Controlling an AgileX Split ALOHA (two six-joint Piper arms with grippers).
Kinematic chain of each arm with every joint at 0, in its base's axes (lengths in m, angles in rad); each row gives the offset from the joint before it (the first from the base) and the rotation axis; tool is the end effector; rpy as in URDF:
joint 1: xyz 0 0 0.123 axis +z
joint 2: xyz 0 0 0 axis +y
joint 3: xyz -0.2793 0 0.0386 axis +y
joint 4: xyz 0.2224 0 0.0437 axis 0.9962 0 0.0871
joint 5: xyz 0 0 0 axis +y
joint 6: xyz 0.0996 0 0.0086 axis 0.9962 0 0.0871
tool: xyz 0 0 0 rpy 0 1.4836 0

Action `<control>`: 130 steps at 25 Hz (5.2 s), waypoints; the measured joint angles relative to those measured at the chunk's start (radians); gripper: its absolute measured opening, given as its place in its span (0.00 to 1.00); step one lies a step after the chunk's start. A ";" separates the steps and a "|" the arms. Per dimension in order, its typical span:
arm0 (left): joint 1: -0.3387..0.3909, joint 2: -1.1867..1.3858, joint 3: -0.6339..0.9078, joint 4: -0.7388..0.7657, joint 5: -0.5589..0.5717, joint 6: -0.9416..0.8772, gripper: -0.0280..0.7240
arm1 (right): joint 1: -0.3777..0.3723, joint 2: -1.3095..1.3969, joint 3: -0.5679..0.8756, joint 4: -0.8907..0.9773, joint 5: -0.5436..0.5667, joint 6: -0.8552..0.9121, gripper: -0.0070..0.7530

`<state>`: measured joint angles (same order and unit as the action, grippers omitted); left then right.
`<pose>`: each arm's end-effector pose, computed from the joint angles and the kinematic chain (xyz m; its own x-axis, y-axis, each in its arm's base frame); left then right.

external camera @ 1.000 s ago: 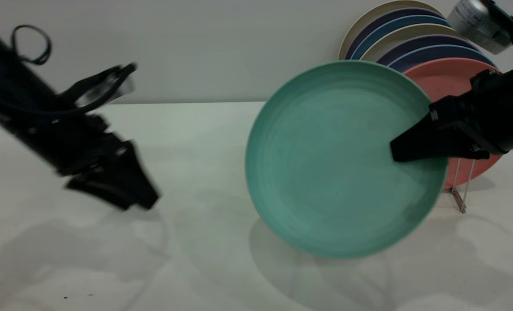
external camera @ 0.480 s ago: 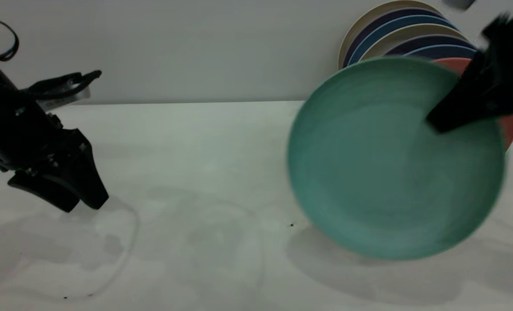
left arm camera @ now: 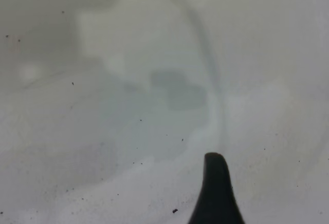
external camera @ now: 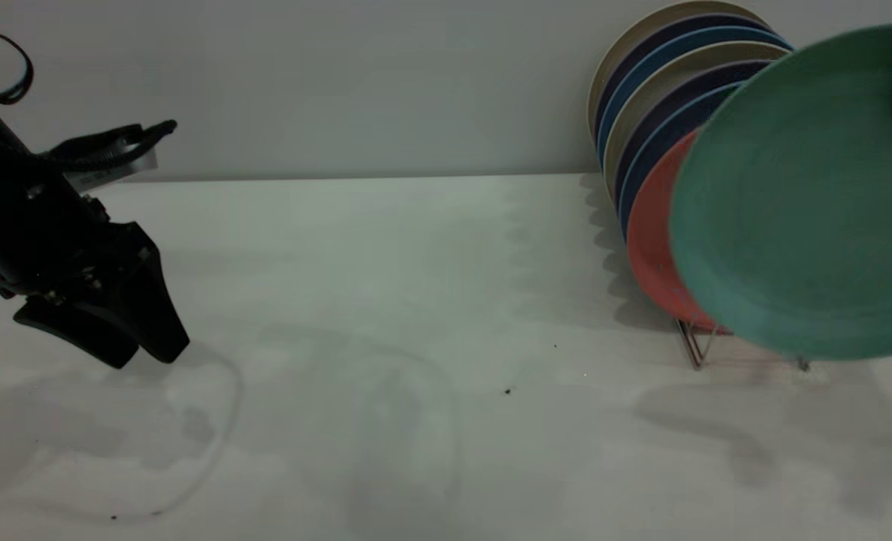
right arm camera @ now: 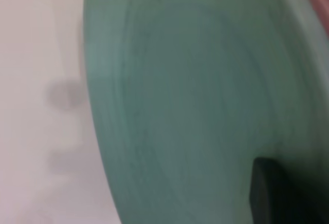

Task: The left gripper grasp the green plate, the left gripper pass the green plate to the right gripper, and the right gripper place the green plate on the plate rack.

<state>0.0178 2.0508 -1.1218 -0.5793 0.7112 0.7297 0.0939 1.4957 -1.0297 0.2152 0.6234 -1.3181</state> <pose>0.3416 -0.0297 0.1081 -0.9530 0.2318 -0.1950 0.2847 0.9055 -0.3148 0.2876 0.0396 0.2605 -0.1995 -0.9253 -0.3224 -0.8246 0.3363 -0.4549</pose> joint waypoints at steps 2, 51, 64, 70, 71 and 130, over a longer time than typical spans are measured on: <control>0.000 0.000 0.000 0.000 -0.002 0.000 0.82 | 0.000 0.000 -0.024 -0.016 0.003 -0.025 0.13; 0.000 0.000 0.000 0.001 -0.012 0.001 0.81 | 0.000 0.287 -0.271 -0.068 -0.016 -0.147 0.13; 0.000 0.000 0.000 0.001 -0.014 0.001 0.81 | 0.000 0.304 -0.271 -0.017 -0.020 -0.147 0.18; 0.000 0.000 0.000 0.001 -0.016 0.001 0.81 | 0.000 0.304 -0.271 0.014 0.007 -0.147 0.32; 0.000 0.000 0.000 0.001 -0.016 0.001 0.81 | 0.000 0.304 -0.271 0.022 0.009 -0.147 0.34; 0.000 -1.168 0.148 0.541 0.416 -0.643 0.68 | 0.000 -0.724 0.155 -0.061 0.617 1.222 0.36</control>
<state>0.0178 0.8828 -0.9733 -0.0382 1.1275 0.0872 0.0939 0.7717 -0.8745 0.1542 1.2406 -0.0959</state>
